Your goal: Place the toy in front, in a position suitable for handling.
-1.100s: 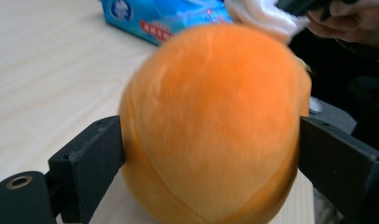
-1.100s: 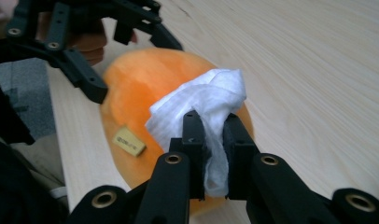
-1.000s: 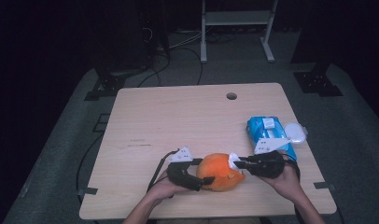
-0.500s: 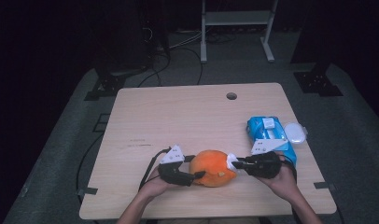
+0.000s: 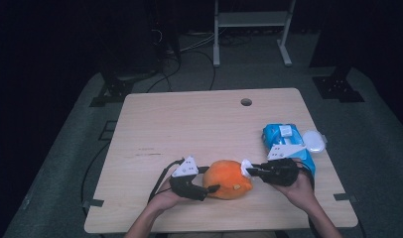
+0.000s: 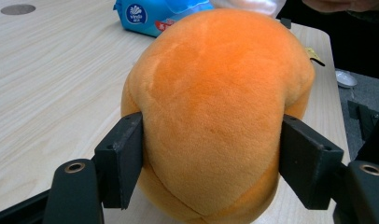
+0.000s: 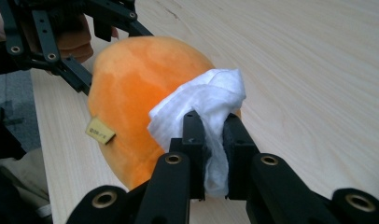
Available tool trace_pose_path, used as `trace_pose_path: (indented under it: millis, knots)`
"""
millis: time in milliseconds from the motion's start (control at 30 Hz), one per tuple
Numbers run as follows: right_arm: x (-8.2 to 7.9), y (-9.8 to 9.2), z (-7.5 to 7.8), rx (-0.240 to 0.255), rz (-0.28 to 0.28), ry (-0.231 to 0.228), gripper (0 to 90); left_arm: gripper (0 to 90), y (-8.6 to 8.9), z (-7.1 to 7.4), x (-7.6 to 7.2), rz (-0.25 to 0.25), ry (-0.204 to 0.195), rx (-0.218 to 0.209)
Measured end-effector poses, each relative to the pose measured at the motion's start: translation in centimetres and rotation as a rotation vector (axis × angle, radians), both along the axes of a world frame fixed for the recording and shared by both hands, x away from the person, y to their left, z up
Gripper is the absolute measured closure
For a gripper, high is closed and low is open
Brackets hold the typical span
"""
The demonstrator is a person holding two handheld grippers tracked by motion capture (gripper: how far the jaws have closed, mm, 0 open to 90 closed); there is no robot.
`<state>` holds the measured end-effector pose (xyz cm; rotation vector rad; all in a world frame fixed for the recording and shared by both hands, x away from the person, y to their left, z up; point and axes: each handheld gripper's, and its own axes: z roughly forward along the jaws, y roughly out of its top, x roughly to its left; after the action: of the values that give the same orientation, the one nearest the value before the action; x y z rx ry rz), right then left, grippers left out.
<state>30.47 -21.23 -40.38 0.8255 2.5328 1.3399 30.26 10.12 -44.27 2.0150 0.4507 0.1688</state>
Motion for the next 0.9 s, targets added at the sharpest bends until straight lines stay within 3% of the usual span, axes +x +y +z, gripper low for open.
trace_pose_path:
  millis: [133, 233, 367, 433, 533, 667, 733, 800, 900]
  knots:
    - [0.2, -0.7, -1.0, -0.03, -0.022, 0.026, 81.0, 29.1, 0.0, 0.1, -0.1, 0.0, -0.006, 0.005]
    - [-0.2, -0.2, -0.3, -0.034, -0.025, -0.004, 81.1, 28.6, -0.5, 0.4, -0.3, 0.007, -0.019, 0.018]
    - [-0.7, 0.7, 1.0, 0.004, 0.017, -0.036, 81.1, 26.4, -0.8, 0.5, -0.5, 0.003, -0.028, 0.027]
    - [-0.9, 0.9, 1.1, -0.012, 0.026, -0.05, 81.0, 21.7, -0.8, 0.4, -0.4, 0.005, -0.007, 0.02]
    - [-0.6, 0.4, 0.5, -0.006, 0.017, -0.025, 80.9, 20.0, -0.7, 0.3, -0.2, 0.009, 0.019, -0.005]
    - [-0.6, 0.0, 0.7, 0.01, -0.003, -0.026, 81.1, 31.7, -1.2, 0.9, -0.7, 0.039, -0.041, -0.019]
    - [-0.9, 0.3, 1.5, 0.047, 0.023, -0.036, 81.1, 33.1, -1.5, 1.4, -0.9, 0.049, -0.073, -0.031]
    - [-1.3, 1.1, 2.1, 0.042, 0.05, -0.057, 81.1, 33.2, -1.7, 1.6, -1.1, 0.046, -0.083, -0.027]
    - [-1.4, 1.5, 2.0, 0.013, 0.057, -0.072, 81.0, 29.6, -1.6, 1.4, -1.0, 0.043, -0.066, -0.022]
